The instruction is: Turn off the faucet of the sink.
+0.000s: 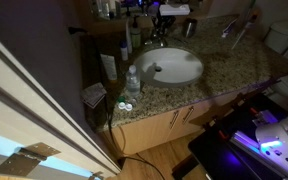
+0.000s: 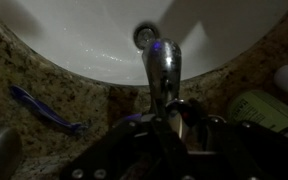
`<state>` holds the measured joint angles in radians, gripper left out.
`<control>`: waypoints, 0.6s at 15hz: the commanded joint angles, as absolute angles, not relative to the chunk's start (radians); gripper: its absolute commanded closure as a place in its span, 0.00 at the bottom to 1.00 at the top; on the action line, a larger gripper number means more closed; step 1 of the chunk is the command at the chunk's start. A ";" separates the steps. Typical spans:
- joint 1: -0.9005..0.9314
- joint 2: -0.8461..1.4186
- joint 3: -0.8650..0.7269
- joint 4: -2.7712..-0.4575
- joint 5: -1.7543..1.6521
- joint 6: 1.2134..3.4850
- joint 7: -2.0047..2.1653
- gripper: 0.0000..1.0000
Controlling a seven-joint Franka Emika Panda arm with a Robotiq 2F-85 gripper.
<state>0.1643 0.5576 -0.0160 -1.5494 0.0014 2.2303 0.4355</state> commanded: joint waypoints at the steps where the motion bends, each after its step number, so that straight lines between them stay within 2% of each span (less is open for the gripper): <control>1: 0.159 0.467 -0.044 -1.763 -0.026 2.217 0.438 0.93; 6: 0.163 0.430 -0.054 -1.842 -0.033 2.319 0.453 0.93; 7: 0.161 0.420 -0.053 -1.858 -0.029 2.336 0.454 0.56; 8: 0.145 0.401 -0.037 -1.874 -0.004 2.337 0.422 0.46; 9: 0.138 0.378 -0.031 -1.897 0.008 2.326 0.410 0.41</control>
